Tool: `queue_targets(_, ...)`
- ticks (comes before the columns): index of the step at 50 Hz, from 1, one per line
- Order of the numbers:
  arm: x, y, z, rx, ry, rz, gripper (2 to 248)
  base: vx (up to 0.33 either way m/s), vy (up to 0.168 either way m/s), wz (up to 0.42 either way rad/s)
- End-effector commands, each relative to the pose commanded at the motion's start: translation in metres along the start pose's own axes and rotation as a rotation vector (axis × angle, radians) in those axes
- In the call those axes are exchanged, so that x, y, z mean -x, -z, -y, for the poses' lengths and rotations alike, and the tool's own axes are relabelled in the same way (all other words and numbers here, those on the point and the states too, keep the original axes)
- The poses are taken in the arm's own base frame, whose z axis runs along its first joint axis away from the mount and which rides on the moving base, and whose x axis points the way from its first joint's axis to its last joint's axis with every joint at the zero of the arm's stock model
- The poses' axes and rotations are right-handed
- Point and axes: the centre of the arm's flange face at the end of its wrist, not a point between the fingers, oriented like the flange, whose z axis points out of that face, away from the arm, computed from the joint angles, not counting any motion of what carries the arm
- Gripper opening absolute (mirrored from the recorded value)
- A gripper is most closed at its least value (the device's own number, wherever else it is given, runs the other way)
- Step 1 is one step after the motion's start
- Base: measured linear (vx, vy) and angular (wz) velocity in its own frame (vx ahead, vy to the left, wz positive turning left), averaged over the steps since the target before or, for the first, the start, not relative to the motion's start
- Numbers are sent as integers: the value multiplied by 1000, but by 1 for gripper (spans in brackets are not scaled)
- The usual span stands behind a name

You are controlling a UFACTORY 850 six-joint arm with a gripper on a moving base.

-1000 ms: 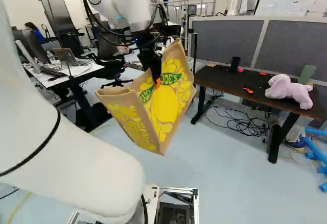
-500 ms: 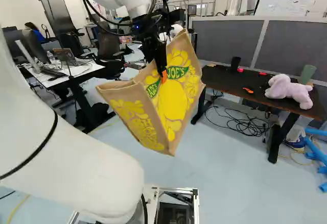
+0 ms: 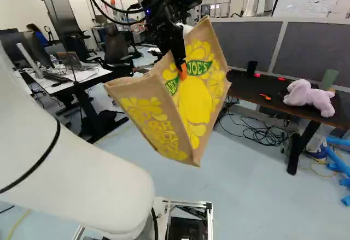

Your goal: Pick up the bag on the ground and place it on the table

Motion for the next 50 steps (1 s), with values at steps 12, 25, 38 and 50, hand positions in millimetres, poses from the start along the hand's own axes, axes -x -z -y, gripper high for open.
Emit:
queue_targets(12,-1,17,-15,59,-16,-5,22,0,0,0)
queue_targets(25,10,37,-24,19,-41,33,22,0,0,0)
queue_targets(38,23,57,-32,-53,-60,40,22,0,0,0)
queue_targets(50,21,74,-40,-86,-84,40,22,0,0,0)
